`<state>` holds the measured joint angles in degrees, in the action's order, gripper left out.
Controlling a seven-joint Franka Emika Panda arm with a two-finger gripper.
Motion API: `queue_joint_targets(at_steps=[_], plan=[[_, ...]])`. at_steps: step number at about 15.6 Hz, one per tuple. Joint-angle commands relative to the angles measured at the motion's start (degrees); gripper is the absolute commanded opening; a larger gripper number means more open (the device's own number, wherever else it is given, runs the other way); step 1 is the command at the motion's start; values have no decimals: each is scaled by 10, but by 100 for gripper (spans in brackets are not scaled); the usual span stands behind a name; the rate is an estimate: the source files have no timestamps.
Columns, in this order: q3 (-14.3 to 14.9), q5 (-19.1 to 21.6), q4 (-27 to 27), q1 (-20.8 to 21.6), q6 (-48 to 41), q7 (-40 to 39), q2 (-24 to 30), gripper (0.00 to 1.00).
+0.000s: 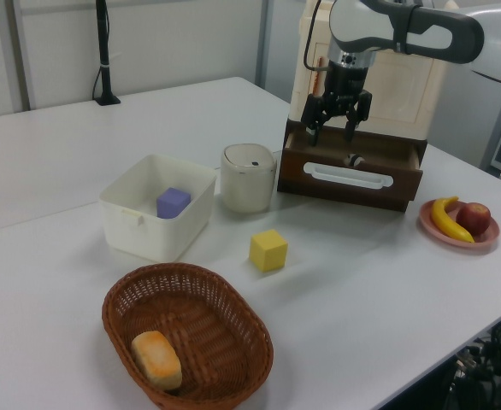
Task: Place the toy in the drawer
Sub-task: 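Open the gripper to release the panda and raise it away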
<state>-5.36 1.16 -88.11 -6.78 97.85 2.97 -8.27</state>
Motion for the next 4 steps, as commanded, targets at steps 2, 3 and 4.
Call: queue_joint_targets(at_steps=[2,3,4], plan=[[6,17,-15,5,19,8,6,100],[5,17,-16,5,21,6,4,100],[4,17,-18,5,30,6,1,100]])
